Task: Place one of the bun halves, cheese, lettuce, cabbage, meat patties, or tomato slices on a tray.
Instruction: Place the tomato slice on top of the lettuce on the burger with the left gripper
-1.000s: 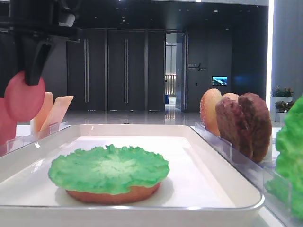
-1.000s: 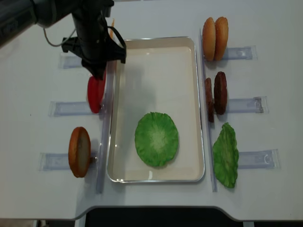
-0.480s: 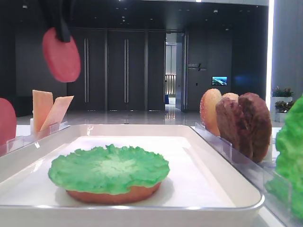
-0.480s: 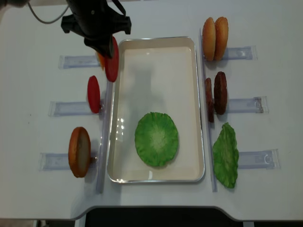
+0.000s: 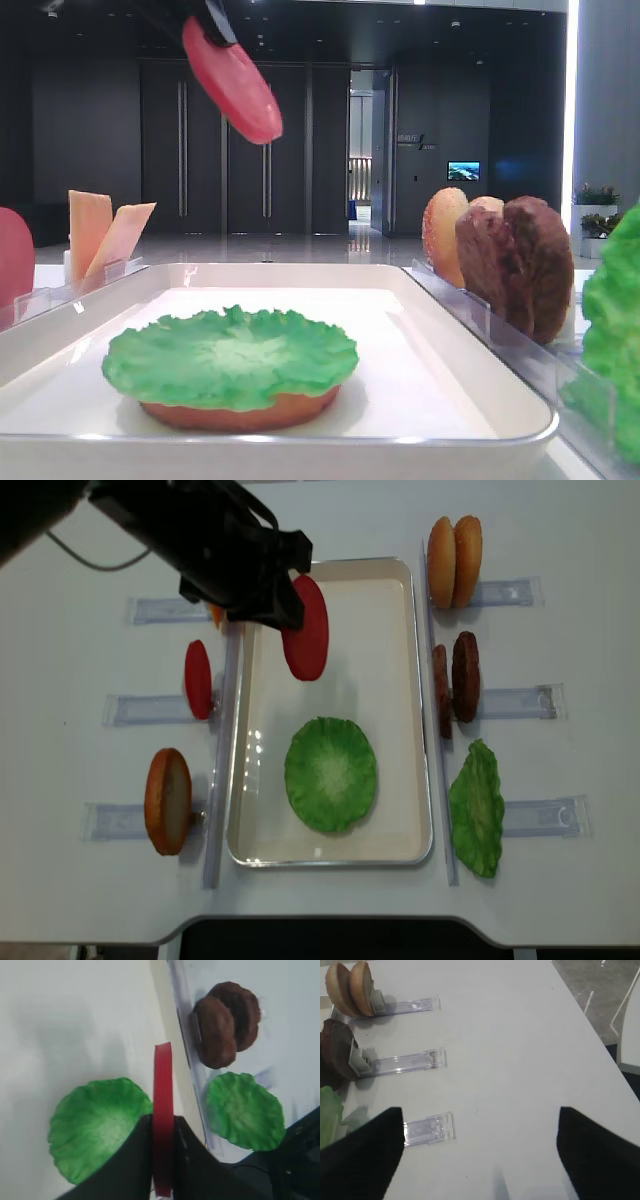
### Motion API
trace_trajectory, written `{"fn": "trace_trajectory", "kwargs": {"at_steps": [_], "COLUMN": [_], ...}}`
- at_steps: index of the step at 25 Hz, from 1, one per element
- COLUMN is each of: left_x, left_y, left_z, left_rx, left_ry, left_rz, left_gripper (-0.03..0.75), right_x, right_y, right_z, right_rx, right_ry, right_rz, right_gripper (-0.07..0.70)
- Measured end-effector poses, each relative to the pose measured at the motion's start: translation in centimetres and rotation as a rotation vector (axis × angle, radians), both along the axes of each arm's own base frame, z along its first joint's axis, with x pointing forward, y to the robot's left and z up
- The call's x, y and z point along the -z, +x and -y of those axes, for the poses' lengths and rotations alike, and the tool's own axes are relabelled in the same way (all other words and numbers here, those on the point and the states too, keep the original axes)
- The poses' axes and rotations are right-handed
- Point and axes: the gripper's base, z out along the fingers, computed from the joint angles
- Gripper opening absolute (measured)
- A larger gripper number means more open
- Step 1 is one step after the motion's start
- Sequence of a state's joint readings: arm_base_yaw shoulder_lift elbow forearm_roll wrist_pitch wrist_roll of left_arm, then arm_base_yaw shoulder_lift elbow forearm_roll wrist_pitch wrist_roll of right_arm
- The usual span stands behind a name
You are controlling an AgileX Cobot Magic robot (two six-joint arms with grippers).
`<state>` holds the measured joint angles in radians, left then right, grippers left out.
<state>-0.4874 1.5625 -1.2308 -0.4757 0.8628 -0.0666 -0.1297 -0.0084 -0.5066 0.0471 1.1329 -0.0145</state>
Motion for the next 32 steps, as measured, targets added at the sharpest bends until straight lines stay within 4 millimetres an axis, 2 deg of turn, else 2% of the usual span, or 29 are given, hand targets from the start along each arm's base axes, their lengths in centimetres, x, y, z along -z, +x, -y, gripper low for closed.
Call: {"fn": "trace_trajectory", "kwargs": {"at_steps": [6,12,18,32], "left_x": [3.6,7.6,8.9,12.1], "left_y": [-3.2,-5.4,-5.8,-4.9], "left_z": [0.0,-0.7,-1.1,-0.6], "left_rx": [0.002,-0.004,-0.003,0.009], "left_ry": [-0.141,-0.188,-0.179,-0.140], "left_rz": [-0.010,-0.061,-0.031,-0.090], "left_gripper": [0.060,0.060,0.060,0.060], "right_x": [0.0,0.0,0.0,0.0], "right_y": [0.0,0.0,0.0,0.0], "right_z": [0.0,0.0,0.0,0.0], "right_rx": [0.000,0.000,0.000,0.000], "right_ry": [0.000,0.001,0.001,0.001], "right_rz": [0.000,0.000,0.000,0.000], "right_gripper": [0.587,0.587,0.587,0.587]}}
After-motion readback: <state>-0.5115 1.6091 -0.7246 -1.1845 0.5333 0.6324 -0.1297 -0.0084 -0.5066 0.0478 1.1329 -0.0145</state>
